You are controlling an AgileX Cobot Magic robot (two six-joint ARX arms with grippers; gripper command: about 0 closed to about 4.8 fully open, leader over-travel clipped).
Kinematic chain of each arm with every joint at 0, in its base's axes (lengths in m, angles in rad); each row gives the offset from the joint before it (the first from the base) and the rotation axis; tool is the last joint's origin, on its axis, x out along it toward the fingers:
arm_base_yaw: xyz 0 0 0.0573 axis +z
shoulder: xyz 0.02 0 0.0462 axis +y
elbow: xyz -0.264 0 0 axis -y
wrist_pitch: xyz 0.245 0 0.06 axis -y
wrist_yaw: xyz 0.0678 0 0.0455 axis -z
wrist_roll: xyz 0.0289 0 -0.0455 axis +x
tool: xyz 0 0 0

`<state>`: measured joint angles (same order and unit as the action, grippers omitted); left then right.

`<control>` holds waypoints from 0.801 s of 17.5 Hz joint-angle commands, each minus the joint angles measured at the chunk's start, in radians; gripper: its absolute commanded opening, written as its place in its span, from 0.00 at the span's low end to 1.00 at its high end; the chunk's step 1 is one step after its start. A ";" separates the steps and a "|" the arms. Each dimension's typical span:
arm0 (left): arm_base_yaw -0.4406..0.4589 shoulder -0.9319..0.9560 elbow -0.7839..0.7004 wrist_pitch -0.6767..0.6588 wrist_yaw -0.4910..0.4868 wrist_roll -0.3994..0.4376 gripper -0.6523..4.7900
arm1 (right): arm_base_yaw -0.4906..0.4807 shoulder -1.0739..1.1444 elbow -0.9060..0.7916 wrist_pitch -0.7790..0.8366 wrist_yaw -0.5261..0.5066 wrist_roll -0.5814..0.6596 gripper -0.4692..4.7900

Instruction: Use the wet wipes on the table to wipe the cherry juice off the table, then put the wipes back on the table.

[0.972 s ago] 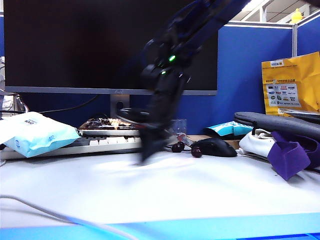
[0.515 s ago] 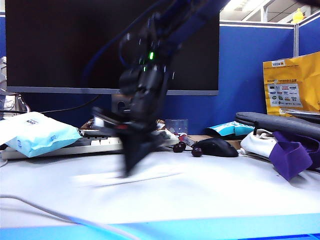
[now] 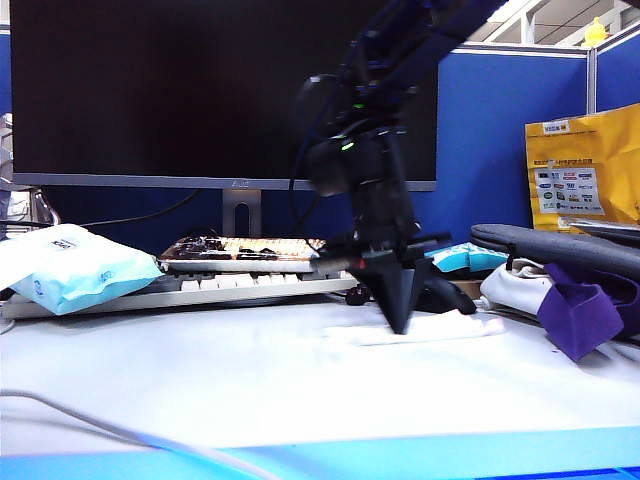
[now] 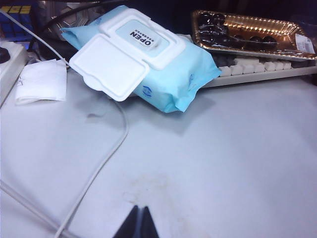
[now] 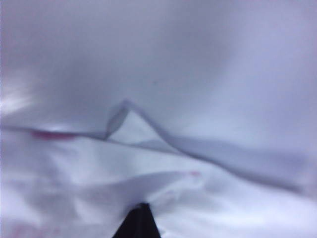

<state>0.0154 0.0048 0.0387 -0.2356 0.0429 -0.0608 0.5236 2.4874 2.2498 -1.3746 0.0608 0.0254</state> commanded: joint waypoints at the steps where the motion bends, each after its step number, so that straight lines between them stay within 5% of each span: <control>1: 0.000 -0.003 -0.006 -0.011 0.003 0.000 0.11 | 0.034 0.051 -0.028 0.007 -0.512 -0.059 0.09; 3: 0.000 -0.003 -0.006 -0.011 0.003 0.000 0.11 | 0.051 0.051 -0.028 0.023 -0.595 -0.078 0.09; 4: 0.000 -0.003 -0.006 -0.010 0.003 0.000 0.11 | 0.057 0.051 -0.028 0.035 -0.558 -0.074 0.09; 9: 0.000 -0.003 -0.006 -0.011 0.003 0.000 0.11 | 0.038 0.053 -0.028 0.130 -0.011 0.033 0.09; 14: 0.000 -0.003 -0.006 -0.011 0.003 0.000 0.11 | -0.003 0.053 -0.028 0.262 0.115 0.050 0.09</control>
<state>0.0154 0.0048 0.0387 -0.2356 0.0429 -0.0608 0.5430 2.4863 2.2482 -1.1740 0.0986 0.0658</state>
